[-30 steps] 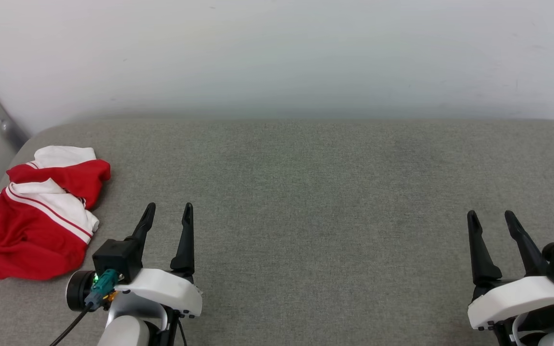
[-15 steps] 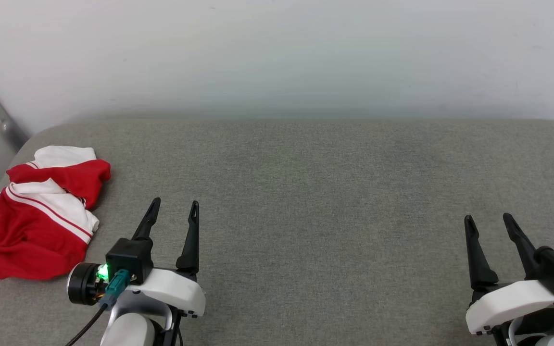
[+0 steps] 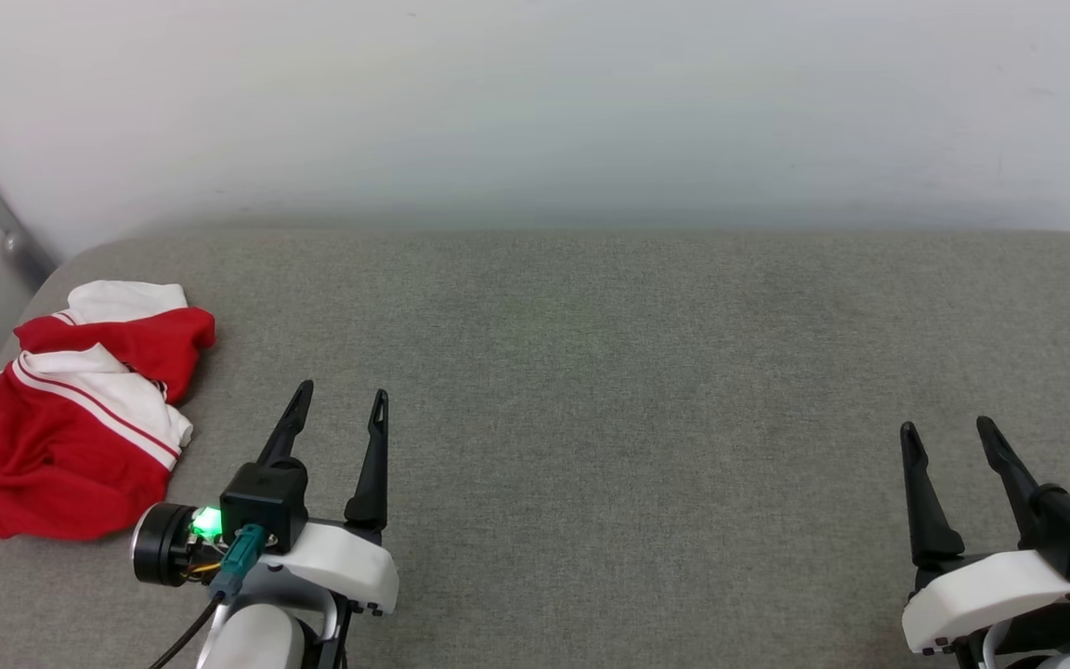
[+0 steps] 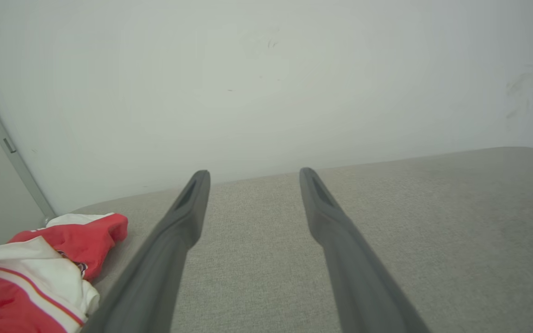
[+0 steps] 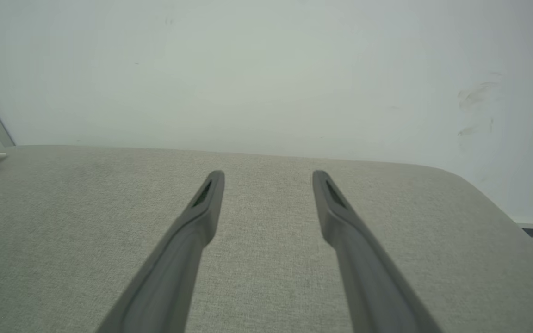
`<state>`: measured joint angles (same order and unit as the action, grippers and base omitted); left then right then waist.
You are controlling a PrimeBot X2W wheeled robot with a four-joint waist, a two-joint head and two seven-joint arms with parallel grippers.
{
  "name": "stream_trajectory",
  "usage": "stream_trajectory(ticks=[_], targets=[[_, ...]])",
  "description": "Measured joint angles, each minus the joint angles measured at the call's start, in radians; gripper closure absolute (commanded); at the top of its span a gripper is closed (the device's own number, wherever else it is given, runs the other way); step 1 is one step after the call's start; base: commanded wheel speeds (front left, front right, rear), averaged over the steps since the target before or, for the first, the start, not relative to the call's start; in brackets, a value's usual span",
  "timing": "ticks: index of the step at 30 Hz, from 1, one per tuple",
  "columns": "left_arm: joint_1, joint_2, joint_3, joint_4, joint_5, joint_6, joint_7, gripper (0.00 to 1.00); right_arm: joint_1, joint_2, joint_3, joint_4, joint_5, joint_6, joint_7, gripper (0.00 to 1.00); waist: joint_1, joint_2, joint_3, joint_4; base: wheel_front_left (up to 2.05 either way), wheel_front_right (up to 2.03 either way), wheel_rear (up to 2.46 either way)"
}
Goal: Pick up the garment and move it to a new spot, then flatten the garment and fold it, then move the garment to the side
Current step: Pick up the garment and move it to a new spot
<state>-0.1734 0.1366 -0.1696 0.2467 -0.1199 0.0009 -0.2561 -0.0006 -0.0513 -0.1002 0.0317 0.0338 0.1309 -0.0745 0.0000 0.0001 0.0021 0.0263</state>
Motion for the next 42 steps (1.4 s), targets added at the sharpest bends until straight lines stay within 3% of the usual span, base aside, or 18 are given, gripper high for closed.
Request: stream_trajectory(ticks=[26, 33, 42], targets=[[-0.015, -0.007, 0.011, 0.063, -0.016, -0.008, -0.007, 0.0, -0.005, 0.0, -0.006, 0.046, 0.01, 0.0, -0.022, 0.0, 0.0, 0.0, -0.007, 0.026, 0.0, 0.0, 0.0], [-0.029, -0.008, 0.016, 0.088, -0.034, -0.002, -0.007, 0.0, -0.004, 0.0, -0.008, 0.039, 0.011, 0.0, -0.02, 0.0, 0.0, 0.0, -0.005, 0.094, 0.0, 0.0, 0.0], [-0.056, -0.003, 0.031, 0.121, -0.053, 0.008, -0.007, 0.0, -0.011, 0.0, 0.014, 0.03, 0.005, 0.0, -0.013, 0.0, 0.0, 0.0, -0.001, 0.241, 0.0, 0.0, 0.0]])
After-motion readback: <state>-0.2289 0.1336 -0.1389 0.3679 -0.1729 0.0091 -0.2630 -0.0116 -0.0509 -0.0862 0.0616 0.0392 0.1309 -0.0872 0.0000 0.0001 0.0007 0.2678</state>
